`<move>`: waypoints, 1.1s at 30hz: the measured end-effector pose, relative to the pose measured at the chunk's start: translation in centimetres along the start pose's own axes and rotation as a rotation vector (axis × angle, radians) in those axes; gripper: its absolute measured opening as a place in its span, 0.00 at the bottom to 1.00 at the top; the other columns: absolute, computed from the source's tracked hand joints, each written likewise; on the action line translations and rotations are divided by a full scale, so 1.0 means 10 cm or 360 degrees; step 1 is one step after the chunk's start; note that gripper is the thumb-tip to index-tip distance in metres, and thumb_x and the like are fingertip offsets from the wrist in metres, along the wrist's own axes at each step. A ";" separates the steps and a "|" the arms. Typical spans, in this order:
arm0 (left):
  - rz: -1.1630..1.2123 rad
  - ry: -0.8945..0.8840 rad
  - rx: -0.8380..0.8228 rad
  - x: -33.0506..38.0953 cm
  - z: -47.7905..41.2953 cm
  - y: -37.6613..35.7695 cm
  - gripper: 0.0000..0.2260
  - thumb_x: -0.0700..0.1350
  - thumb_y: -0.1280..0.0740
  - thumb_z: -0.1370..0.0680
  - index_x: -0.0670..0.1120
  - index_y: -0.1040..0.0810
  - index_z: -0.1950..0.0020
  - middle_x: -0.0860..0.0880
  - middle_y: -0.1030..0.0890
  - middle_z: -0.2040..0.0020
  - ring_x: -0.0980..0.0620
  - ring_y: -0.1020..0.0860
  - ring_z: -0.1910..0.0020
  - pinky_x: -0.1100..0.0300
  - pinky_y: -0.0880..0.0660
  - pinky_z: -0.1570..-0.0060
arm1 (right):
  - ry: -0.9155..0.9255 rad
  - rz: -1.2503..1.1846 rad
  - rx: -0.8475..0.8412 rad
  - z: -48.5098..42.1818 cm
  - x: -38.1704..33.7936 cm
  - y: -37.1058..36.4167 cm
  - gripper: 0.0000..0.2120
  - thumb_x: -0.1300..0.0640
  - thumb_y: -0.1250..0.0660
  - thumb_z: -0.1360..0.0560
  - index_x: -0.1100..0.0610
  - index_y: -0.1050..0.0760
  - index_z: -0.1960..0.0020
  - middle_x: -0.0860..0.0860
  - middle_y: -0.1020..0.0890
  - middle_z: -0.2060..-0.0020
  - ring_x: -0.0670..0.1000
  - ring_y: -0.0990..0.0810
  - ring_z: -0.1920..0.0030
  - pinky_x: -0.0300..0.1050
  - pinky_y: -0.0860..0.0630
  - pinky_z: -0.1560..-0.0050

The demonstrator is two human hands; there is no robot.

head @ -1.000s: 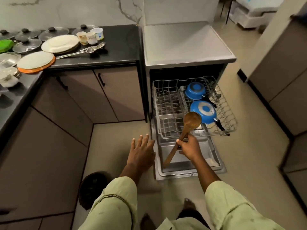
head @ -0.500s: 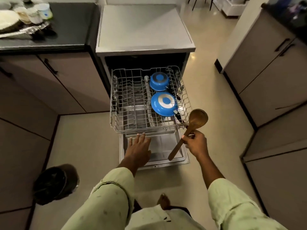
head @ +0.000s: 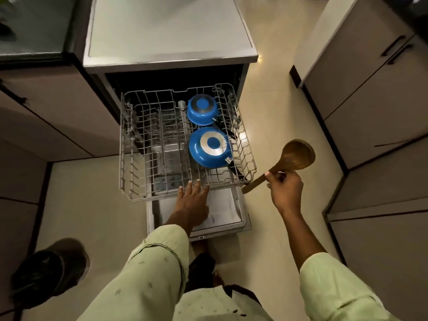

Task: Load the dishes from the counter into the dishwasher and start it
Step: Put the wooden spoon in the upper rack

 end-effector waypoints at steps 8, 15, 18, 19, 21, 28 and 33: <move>0.0009 0.0022 -0.0212 -0.01 -0.68 -0.26 0.34 0.48 0.42 0.17 0.47 0.60 0.19 0.43 0.61 0.19 0.40 0.60 0.21 0.40 0.57 0.23 | 0.0158 0.0039 0.0011 -0.61 -0.09 -0.30 0.04 0.57 0.28 0.25 0.57 0.20 0.53 0.46 0.18 0.64 0.46 0.18 0.61 0.43 0.22 0.56; 0.0093 0.0191 -0.0313 0.01 -1.02 -0.65 0.35 0.46 0.43 0.17 0.47 0.66 0.20 0.43 0.66 0.20 0.40 0.65 0.22 0.42 0.63 0.25 | 0.0349 -0.0014 0.0006 -1.18 -0.14 -0.60 0.03 0.57 0.28 0.24 0.53 0.21 0.52 0.39 0.20 0.62 0.34 0.20 0.60 0.24 0.29 0.58; 0.0038 0.0208 -0.0326 0.02 -1.10 -0.71 0.38 0.49 0.42 0.17 0.47 0.69 0.21 0.43 0.69 0.22 0.40 0.68 0.23 0.41 0.65 0.26 | 0.0398 -0.0010 -0.0015 -1.35 -0.06 -0.77 0.03 0.57 0.29 0.24 0.56 0.20 0.53 0.46 0.19 0.64 0.39 0.20 0.62 0.25 0.28 0.60; 0.0006 0.0213 -0.0329 0.03 -1.11 -0.73 0.39 0.51 0.42 0.18 0.46 0.70 0.22 0.43 0.70 0.22 0.40 0.68 0.23 0.41 0.65 0.26 | 0.0383 -0.0013 -0.0037 -1.39 -0.02 -0.83 0.04 0.56 0.29 0.24 0.57 0.20 0.53 0.48 0.18 0.64 0.40 0.20 0.63 0.26 0.27 0.61; -0.0042 0.0233 -0.0323 0.03 -1.11 -0.77 0.41 0.54 0.41 0.18 0.46 0.71 0.22 0.43 0.72 0.23 0.39 0.69 0.23 0.41 0.66 0.27 | 0.0362 0.0011 -0.0073 -1.45 0.09 -0.96 0.07 0.55 0.29 0.24 0.59 0.19 0.53 0.49 0.19 0.65 0.41 0.20 0.65 0.26 0.27 0.63; -0.0083 0.0270 -0.0323 0.03 -1.16 -0.89 0.44 0.62 0.43 0.21 0.45 0.75 0.26 0.43 0.77 0.28 0.39 0.72 0.26 0.41 0.66 0.27 | 0.0346 0.0105 -0.0161 -1.53 0.37 -1.27 0.10 0.56 0.26 0.26 0.62 0.18 0.50 0.46 0.18 0.61 0.35 0.23 0.65 0.22 0.29 0.61; -0.0093 0.0281 -0.0320 0.04 -1.16 -0.90 0.45 0.63 0.44 0.21 0.44 0.77 0.29 0.43 0.76 0.28 0.40 0.74 0.28 0.41 0.68 0.27 | 0.0301 0.0107 -0.0197 -1.53 0.43 -1.36 0.10 0.60 0.26 0.27 0.66 0.19 0.50 0.35 0.31 0.65 0.28 0.25 0.64 0.21 0.31 0.65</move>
Point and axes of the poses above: each hand's wrist, its own z-axis away from the middle knuckle, its own y-axis out of the back of the hand, x = y × z, the point moved 4 cm from there along -z, towards the middle knuckle
